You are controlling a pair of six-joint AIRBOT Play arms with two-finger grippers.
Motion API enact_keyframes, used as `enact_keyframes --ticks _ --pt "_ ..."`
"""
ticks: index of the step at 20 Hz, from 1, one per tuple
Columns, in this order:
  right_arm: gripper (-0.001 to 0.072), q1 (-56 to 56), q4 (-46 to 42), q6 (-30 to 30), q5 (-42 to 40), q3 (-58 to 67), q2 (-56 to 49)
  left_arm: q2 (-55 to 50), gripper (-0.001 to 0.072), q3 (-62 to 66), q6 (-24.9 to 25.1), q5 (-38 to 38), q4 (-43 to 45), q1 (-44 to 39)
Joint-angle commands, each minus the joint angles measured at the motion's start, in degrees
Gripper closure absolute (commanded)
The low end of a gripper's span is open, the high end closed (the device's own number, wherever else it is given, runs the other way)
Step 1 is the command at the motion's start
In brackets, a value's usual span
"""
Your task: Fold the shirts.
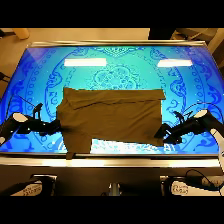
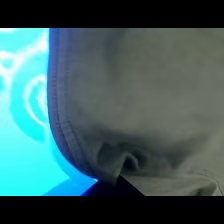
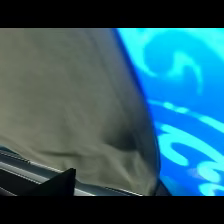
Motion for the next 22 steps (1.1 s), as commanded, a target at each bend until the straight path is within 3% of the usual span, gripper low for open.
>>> enact_keyframes --ticks 1,2,7,12,14,18,22 --pt "0.0456 5.14 0.37 -1.18 -4.94 -1.4 -0.09 2.73 0.068 0.17 -0.13 -1.73 -0.5 0.04" --pt "0.0686 6.6 -0.22 -0.74 -4.72 -0.55 0.07 3.48 0.068 0.85 -0.11 -2.75 -0.46 0.24" --pt "0.069 6.97 -0.7 -0.11 -2.05 17.79 12.31 12.76 0.0681 19.74 -0.09 -6.12 0.55 2.36" --pt "0.0689 6.99 -8.37 -0.09 -17.03 52.94 33.07 22.03 0.0681 64.17 -0.17 -5.27 0.63 2.25" --pt "0.0689 6.99 -12.63 1.86 -19.78 58.66 39.91 24.24 0.0681 75.63 -3.56 -5.27 0.52 2.21" --pt "0.0689 6.99 -16.76 6.54 -10.45 58.9 46.8 29.33 0.0681 78.42 -5.6 -7.19 3.69 2.23" --pt "0.0689 6.99 -17.86 6.6 -6.16 58.9 46.21 28.17 0.0681 78.31 -5.53 -14.8 9.4 2.25"
